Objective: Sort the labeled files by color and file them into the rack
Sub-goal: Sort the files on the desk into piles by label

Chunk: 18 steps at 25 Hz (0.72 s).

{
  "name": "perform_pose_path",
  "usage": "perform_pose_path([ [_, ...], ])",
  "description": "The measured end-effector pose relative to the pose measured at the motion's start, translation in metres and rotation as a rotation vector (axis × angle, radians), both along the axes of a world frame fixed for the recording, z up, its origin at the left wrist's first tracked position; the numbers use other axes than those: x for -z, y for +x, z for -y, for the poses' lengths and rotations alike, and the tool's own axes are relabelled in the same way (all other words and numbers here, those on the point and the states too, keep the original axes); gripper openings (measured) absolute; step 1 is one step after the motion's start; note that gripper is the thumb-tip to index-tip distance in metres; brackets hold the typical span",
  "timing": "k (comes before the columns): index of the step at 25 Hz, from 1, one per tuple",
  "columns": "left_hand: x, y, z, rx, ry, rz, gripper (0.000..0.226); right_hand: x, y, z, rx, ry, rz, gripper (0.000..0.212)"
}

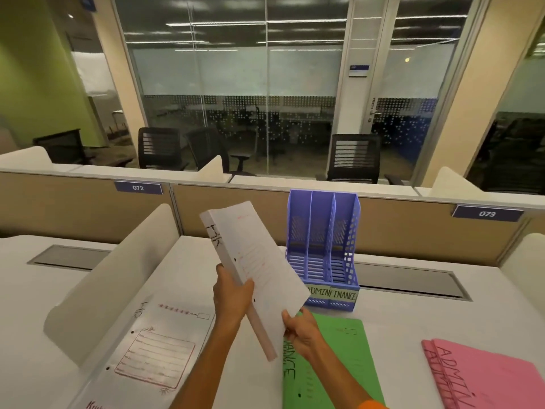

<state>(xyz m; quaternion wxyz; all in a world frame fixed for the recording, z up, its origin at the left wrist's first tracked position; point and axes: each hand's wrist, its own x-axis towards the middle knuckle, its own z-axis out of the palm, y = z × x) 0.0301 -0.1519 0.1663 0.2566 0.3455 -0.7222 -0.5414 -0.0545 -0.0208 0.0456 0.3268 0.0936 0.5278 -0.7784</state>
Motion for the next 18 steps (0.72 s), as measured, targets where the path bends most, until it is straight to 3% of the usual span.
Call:
perform_pose_path([
  [8,-0.024,-0.054,-0.016,-0.028,0.042,-0.2,0.039,-0.03,-0.058,-0.012,-0.083,0.167,-0.331,0.047],
  [12,-0.029,-0.079,-0.034,-0.018,0.032,-0.283,0.04,-0.018,-0.079,-0.033,-0.107,0.696,-0.715,0.052],
  [15,-0.028,-0.099,-0.04,-0.015,0.047,-0.317,0.044,-0.007,-0.095,-0.048,-0.278,1.132,-1.052,0.066],
  [18,-0.026,-0.118,-0.047,-0.027,0.012,-0.357,0.046,0.006,-0.112,-0.055,-0.494,1.318,-1.188,0.079],
])
